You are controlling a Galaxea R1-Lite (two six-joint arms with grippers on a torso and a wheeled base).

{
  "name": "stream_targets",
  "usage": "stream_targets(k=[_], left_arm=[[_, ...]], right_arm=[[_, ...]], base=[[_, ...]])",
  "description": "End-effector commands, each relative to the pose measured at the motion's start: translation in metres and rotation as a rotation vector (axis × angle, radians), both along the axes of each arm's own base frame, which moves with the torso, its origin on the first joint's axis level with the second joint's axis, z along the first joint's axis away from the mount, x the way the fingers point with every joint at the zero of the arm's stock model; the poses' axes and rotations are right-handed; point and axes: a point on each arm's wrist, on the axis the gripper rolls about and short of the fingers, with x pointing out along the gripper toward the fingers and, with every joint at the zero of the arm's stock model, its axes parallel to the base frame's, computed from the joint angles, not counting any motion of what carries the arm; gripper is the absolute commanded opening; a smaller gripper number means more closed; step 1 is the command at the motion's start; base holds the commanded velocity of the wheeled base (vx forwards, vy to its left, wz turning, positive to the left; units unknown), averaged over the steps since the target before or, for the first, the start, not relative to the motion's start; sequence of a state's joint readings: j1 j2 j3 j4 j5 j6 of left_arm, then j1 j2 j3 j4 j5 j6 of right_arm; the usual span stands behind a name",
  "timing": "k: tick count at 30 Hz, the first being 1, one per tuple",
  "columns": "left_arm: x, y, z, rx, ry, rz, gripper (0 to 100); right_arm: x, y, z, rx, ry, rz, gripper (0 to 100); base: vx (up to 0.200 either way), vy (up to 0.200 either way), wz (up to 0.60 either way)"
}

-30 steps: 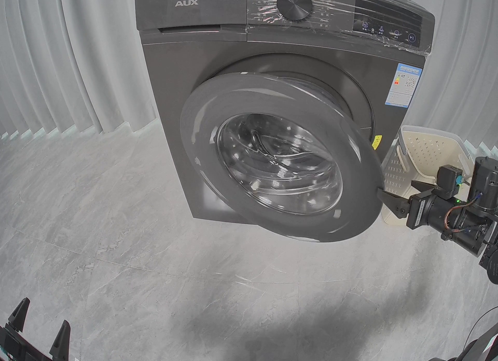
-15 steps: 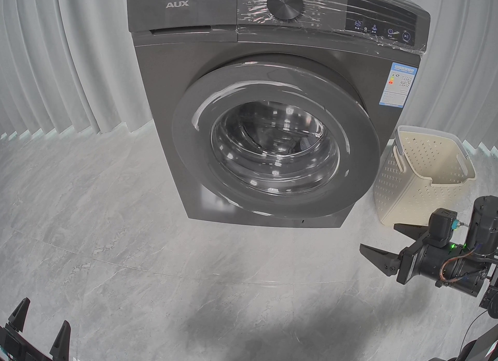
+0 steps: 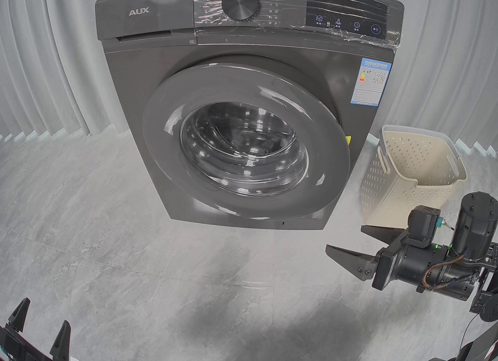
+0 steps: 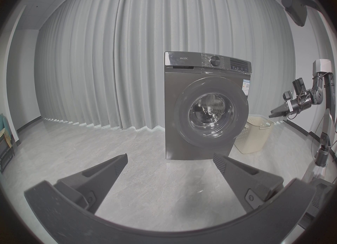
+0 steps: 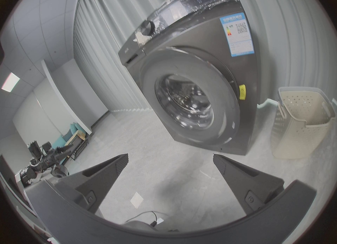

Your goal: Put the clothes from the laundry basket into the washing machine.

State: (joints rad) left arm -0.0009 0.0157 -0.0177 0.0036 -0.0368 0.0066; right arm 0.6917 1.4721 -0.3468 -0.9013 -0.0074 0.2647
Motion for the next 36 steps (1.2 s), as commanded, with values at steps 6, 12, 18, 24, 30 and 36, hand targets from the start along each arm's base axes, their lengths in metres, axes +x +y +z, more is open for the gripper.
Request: stream_targets(k=[6, 12, 18, 24, 30, 36], left_arm=[[0.0, 0.0, -0.005, -0.002, 0.001, -0.001, 100], [0.0, 0.0, -0.005, -0.002, 0.001, -0.001, 100], [0.0, 0.0, -0.005, -0.002, 0.001, -0.001, 100], [0.0, 0.0, -0.005, -0.002, 0.001, -0.002, 100], [0.0, 0.0, -0.005, -0.002, 0.001, -0.002, 100], [0.0, 0.0, -0.005, -0.002, 0.001, -0.002, 100]], right_arm=[[0.008, 0.02, -0.002, 0.03, -0.029, 0.042, 100], [0.012, 0.027, -0.005, 0.044, -0.047, 0.055, 100], [0.018, 0.037, -0.007, 0.06, -0.066, 0.065, 100], [0.032, 0.046, -0.003, 0.099, -0.127, 0.028, 100], [0.042, 0.046, 0.004, 0.131, -0.276, -0.046, 100], [0.041, 0.038, 0.013, 0.153, -0.316, -0.067, 100]], base=[[0.2, 0.0, 0.0], [0.2, 0.0, 0.0], [0.2, 0.0, 0.0], [0.2, 0.0, 0.0], [0.033, 0.0, 0.0], [0.0, 0.0, 0.0]])
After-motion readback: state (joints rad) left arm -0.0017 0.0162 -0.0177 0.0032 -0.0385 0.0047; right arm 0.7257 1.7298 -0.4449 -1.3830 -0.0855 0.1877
